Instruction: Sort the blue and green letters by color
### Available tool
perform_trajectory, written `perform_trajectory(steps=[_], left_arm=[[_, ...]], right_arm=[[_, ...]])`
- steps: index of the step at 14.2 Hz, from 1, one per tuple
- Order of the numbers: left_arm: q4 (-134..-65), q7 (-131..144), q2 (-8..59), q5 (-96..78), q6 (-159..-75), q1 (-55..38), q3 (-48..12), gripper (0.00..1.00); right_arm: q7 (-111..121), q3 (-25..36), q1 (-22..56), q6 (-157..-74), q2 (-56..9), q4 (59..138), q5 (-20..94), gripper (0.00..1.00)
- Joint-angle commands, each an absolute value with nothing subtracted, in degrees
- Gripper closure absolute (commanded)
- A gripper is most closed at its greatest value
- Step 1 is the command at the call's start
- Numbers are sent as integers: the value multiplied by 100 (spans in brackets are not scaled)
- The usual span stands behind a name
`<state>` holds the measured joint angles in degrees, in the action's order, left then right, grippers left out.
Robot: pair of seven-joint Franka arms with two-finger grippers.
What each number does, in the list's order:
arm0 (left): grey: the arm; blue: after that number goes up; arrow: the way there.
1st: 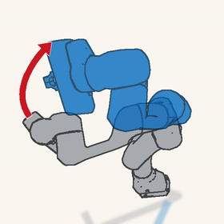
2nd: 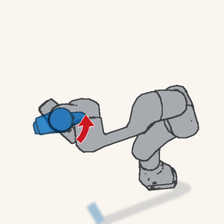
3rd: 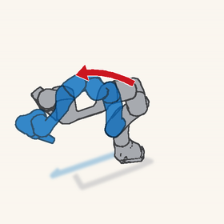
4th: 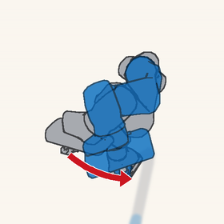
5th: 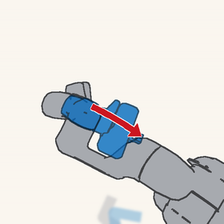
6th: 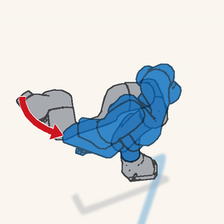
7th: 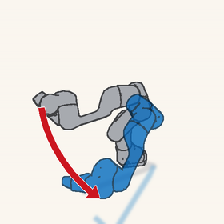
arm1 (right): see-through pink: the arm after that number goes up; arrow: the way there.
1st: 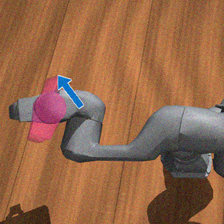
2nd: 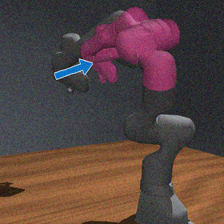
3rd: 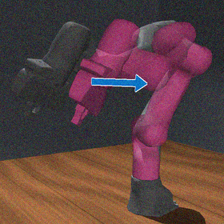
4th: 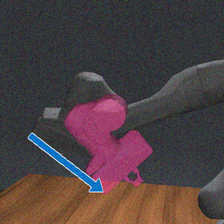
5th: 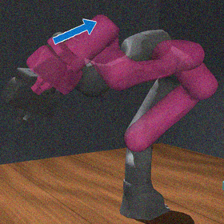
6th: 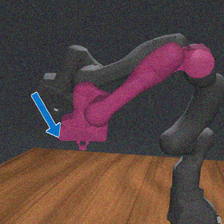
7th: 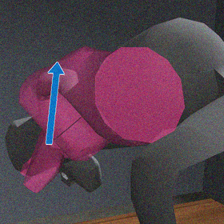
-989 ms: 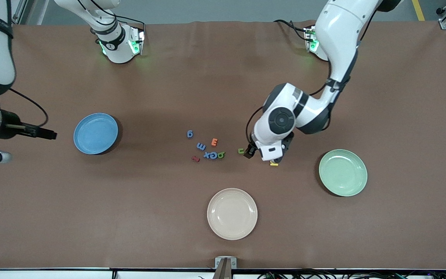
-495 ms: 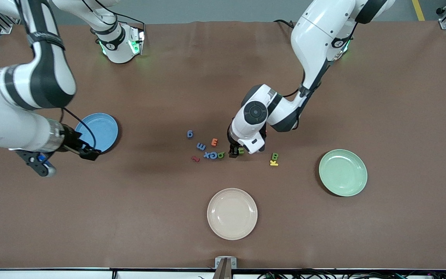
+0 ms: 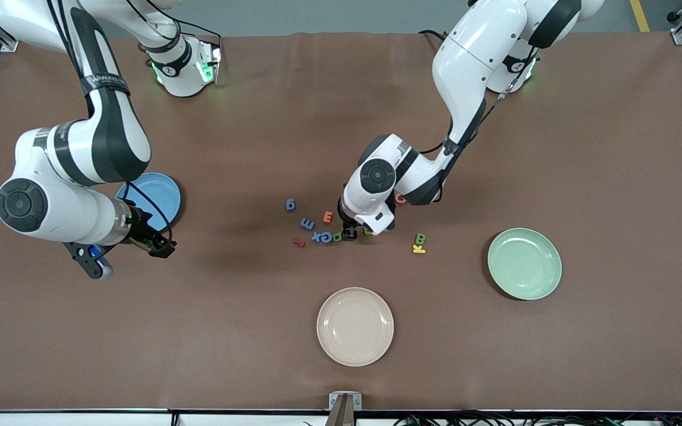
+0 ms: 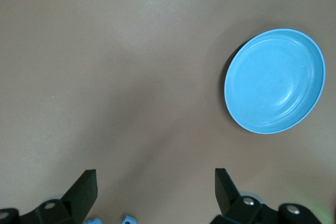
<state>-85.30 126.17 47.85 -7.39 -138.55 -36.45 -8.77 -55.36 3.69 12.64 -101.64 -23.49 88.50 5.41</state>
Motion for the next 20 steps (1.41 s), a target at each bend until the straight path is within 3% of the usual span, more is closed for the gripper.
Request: perform_trajectory(steps=[1,14,20], left_arm=[[-8086,12700,5080,-809,-13878,-3762,-800,26],[-7814,12674,5361,-809,-14019,-3779,-791,40],[-7743,12665,5449,-809,-14019,-3779,-791,48]], right_arm=[[-5739,396,1309,-10317,-2496,8798,580,0],[-7232,387,1872,-11144,-2804,8974,589,6],[-8120,387,2363,-11531,-2979,8965,580,4]])
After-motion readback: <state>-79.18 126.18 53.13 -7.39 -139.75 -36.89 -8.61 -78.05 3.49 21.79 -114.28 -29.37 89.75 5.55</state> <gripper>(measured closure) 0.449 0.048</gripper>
